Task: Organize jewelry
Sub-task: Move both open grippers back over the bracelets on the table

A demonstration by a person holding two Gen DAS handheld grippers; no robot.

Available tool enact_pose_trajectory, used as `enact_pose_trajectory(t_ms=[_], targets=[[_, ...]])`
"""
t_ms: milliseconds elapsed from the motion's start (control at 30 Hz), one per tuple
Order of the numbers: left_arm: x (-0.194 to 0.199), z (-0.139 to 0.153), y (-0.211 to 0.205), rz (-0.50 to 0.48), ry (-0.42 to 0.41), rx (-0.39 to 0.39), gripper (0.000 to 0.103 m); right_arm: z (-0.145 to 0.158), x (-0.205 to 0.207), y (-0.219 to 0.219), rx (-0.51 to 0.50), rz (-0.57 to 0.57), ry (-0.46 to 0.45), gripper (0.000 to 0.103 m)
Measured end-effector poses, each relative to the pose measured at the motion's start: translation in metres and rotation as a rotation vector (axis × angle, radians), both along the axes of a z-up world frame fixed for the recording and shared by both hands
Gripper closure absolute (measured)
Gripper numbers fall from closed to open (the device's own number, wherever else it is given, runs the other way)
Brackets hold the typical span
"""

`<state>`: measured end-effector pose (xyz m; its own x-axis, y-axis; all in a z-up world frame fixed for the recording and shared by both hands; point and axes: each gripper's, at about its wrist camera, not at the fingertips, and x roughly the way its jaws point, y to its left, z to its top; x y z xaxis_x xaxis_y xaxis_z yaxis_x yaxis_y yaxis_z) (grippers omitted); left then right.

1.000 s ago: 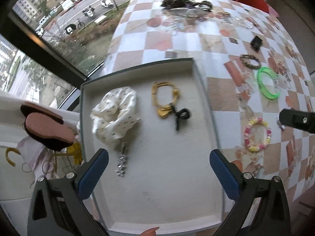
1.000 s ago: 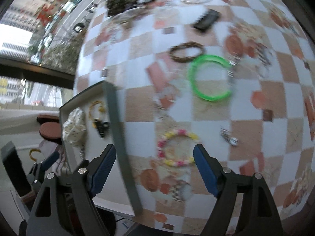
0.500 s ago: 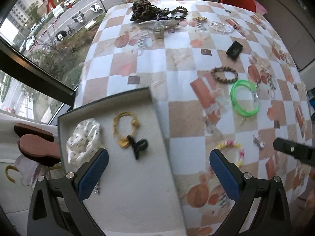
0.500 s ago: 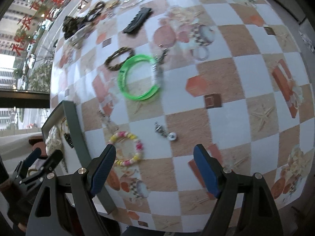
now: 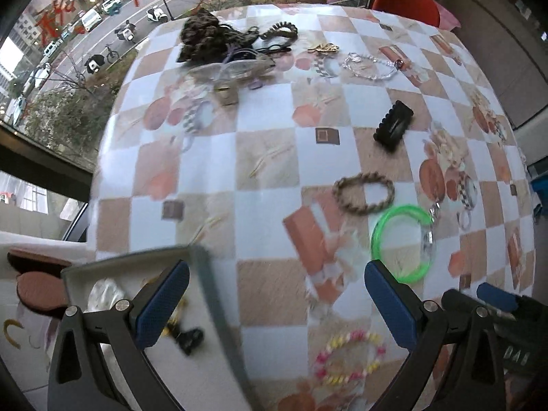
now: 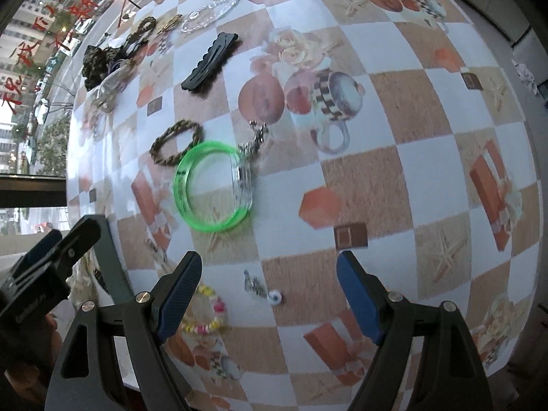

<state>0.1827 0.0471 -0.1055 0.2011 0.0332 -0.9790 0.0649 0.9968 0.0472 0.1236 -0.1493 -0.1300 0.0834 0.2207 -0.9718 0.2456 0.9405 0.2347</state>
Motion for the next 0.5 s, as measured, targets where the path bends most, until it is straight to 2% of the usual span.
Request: enact_pose_trajectory(t_ms=[233,300,500], targets=[[0.030,-0.027,-0.005,0.031,0.030,-0.034,0.001,-0.011,0.016,0.004,-0.028,0.009,0.004,0.020],[0.037,-0.035,-0.006,0.038,0.041,-0.034,0.010,-0.014,0.019,0.005,-0.034,0.012,0.004,0.020],[0.053,-0.057,-0.014,0.017,0.063,-0.049,0.010,-0.018,0.029,0.011,-0.064,0.039,-0.017,0.021]])
